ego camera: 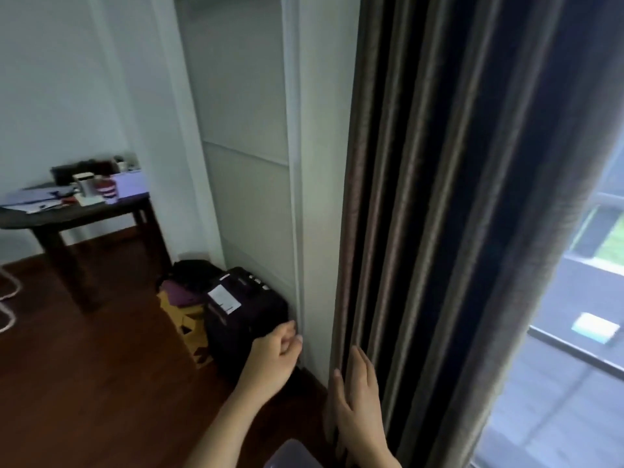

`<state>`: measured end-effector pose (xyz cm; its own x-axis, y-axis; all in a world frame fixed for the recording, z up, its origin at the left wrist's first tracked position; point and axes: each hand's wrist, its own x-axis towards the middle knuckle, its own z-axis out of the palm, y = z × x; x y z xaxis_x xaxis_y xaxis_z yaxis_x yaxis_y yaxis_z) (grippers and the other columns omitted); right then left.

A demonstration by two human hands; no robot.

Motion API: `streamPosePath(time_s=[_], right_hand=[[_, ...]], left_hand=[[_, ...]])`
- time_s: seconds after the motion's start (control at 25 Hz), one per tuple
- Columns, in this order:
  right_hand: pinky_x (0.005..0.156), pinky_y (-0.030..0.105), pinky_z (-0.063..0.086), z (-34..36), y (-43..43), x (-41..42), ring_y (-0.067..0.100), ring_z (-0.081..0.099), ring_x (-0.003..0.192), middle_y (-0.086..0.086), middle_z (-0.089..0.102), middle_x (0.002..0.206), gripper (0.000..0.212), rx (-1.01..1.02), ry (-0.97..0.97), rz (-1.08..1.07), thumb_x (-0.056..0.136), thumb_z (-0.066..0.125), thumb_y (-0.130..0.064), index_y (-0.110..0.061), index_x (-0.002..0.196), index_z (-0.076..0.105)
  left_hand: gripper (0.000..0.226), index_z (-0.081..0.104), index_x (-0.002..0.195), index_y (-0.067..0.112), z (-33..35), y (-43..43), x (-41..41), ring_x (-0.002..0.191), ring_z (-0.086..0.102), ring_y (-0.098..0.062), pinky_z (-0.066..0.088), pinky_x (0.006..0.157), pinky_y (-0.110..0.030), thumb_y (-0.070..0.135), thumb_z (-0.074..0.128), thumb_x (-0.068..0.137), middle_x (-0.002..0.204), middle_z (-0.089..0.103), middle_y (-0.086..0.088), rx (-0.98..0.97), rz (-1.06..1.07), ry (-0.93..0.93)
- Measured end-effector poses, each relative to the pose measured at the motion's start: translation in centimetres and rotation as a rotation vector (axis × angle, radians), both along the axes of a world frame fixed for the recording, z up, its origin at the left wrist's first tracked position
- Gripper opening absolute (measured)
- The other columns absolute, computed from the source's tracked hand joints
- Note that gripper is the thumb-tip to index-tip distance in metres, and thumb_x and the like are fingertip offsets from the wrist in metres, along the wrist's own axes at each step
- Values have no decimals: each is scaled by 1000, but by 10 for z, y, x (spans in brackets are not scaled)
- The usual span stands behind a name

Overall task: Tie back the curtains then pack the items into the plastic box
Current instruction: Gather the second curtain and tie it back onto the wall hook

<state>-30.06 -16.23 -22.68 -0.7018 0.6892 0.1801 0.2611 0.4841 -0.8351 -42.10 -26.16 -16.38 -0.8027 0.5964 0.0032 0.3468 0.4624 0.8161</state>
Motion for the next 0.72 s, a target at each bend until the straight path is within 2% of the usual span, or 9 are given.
streamPosePath(time_s=[0.08,0.2,0.32,0.4,0.48,0.56,0.72], right_hand=[[106,15,18,1,8,-21,14,27,140,3,26,153,58,-8,24,-77,96,48,-28,-15,147,24],[106,16,19,11,27,-60,7,29,134,6,33,150,57,43,104,-197,95,51,-24,-13,146,27],[107,15,18,43,50,-100,13,29,138,7,30,152,56,92,178,-266,97,47,-25,-12,147,24],[103,4,13,63,61,-117,8,24,137,5,24,154,57,78,211,-289,98,44,-26,-12,148,21],[96,-7,8,77,71,-128,4,21,135,5,22,154,57,121,252,-327,98,45,-26,-12,148,21],[98,-7,7,89,81,-139,8,21,139,5,22,155,57,174,287,-369,97,47,-25,-12,148,23],[109,4,9,119,102,-160,12,17,144,5,20,155,59,330,370,-511,95,52,-20,-10,147,25]], left_hand=[[44,45,138,15,3,15,-19,119,55,-9,38,91,-11,26,52,95,131,58,-3,32,-58,-18],[44,47,137,13,22,48,-56,120,54,-10,35,92,-9,26,51,95,132,58,-3,78,-128,49],[43,47,137,14,55,84,-92,119,54,-12,33,92,-11,28,50,96,132,57,-4,135,-153,97],[45,47,137,15,73,101,-106,119,54,-10,33,92,-11,30,49,95,134,56,-4,168,-186,113],[47,43,140,15,88,116,-115,124,50,-9,30,90,-5,30,49,96,138,52,-2,213,-230,124],[51,36,144,15,102,134,-124,130,43,-10,26,91,-3,30,48,97,145,44,-2,277,-277,104],[65,20,149,17,135,178,-142,138,31,-11,27,109,-19,34,50,95,153,30,-2,466,-368,144]])
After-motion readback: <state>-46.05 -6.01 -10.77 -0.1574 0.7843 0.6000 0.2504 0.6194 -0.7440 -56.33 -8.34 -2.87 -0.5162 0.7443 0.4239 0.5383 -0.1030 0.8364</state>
